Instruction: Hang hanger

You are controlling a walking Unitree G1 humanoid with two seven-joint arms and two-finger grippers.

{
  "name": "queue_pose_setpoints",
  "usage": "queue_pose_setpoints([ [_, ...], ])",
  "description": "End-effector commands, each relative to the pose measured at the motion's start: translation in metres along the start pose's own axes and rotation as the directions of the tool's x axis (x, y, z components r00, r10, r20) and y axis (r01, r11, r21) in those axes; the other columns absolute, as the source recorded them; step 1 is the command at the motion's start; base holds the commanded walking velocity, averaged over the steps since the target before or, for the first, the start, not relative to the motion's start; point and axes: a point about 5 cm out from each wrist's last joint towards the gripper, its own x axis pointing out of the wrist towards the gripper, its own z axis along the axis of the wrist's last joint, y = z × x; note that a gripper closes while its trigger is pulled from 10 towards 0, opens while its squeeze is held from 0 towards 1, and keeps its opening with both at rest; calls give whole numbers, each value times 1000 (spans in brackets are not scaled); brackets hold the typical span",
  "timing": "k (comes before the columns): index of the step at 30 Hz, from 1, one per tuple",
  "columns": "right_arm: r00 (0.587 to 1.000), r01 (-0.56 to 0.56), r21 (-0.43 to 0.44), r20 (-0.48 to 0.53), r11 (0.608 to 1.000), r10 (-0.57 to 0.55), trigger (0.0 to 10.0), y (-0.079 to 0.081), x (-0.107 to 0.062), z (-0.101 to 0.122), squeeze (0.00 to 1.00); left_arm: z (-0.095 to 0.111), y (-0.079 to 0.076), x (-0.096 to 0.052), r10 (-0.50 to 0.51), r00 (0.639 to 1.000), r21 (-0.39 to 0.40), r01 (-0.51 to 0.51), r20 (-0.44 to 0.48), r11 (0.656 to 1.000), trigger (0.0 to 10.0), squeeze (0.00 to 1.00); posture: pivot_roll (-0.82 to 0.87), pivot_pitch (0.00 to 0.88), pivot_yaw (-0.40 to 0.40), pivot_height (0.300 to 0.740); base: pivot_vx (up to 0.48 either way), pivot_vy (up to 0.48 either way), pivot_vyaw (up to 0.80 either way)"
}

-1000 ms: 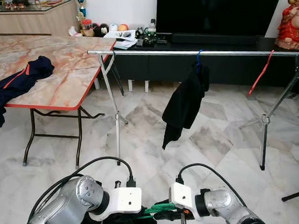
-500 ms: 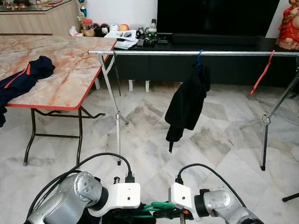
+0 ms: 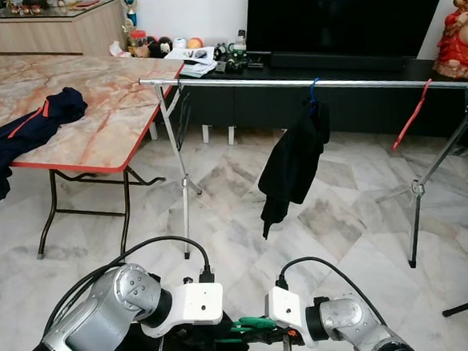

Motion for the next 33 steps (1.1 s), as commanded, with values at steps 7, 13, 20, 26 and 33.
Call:
queue_pose_setpoints([
  [7, 996, 84, 21, 9, 996, -85, 0, -4, -2, -1, 0, 18, 8, -15, 69, 989, 19, -72, 129, 997, 10000, 1000, 233, 0, -66, 740, 0, 0, 0],
  [13, 989, 150, 52, 4, 987, -150, 0, -5, -2, -6, 0, 24, 4, -14, 79, 967, -38, -72, 242, 997, 10000, 1000, 237, 0, -68, 740, 0, 0, 0],
  [20, 986, 168, 54, 6, 984, -169, 0, -5, -2, -6, 0, 20, 10, -1, 213, 907, -211, -143, 363, 967, 0, 1000, 229, 0, -67, 740, 0, 0, 0],
  [26, 982, 187, 59, 3, 981, -188, 0, -7, -6, -8, 0, 16, 3, 1, 253, 880, -293, -138, 403, 946, 0, 1000, 232, 5, -75, 740, 0, 0, 0],
  [33, 982, 188, 60, -22, 980, -187, 0, -7, -13, -14, 0, 5, -4, -2, 287, 874, -345, -149, 392, 927, 0, 1000, 232, 7, -82, 740, 0, 0, 0],
])
